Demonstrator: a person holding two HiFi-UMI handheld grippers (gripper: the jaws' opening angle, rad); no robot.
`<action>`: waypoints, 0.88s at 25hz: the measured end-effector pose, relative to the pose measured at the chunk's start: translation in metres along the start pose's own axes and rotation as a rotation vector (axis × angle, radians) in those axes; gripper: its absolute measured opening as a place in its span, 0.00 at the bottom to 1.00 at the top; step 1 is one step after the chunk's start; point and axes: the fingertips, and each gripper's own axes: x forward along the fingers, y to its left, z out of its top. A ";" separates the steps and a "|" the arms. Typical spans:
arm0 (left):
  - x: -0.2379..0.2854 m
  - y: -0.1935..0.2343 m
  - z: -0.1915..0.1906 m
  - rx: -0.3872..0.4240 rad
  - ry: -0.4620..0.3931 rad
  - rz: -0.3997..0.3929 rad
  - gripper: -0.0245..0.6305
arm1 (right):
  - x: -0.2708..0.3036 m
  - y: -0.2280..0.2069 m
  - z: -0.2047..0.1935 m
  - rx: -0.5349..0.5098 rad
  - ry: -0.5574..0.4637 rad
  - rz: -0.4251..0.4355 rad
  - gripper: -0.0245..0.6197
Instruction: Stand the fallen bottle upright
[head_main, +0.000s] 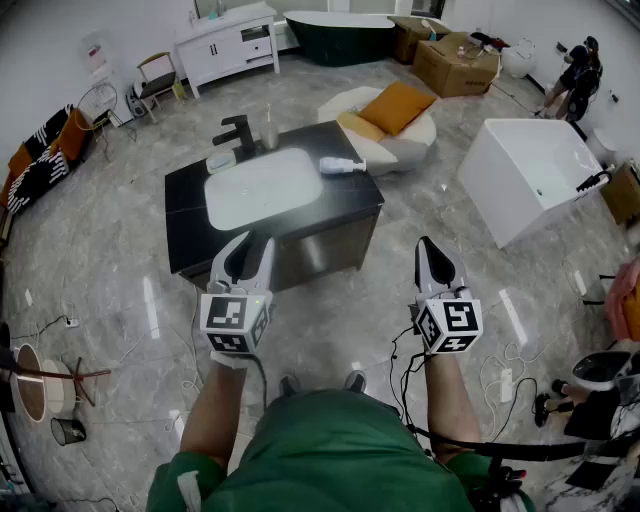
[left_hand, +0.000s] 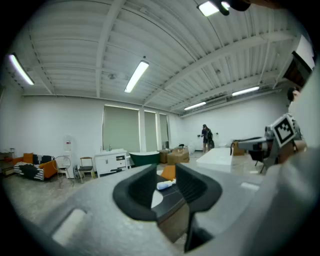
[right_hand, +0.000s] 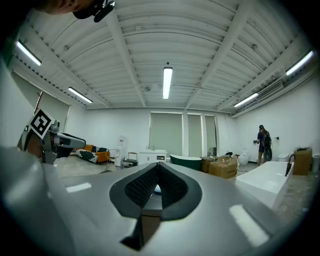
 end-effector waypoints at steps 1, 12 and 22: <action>0.003 -0.002 0.001 -0.001 -0.001 0.000 0.21 | 0.001 -0.003 0.000 -0.007 -0.001 0.002 0.04; 0.020 -0.046 0.004 0.003 -0.004 0.046 0.22 | -0.006 -0.041 0.000 -0.057 -0.030 0.056 0.05; 0.042 -0.071 0.008 0.023 -0.050 0.056 0.24 | 0.002 -0.073 -0.012 -0.024 -0.043 0.095 0.19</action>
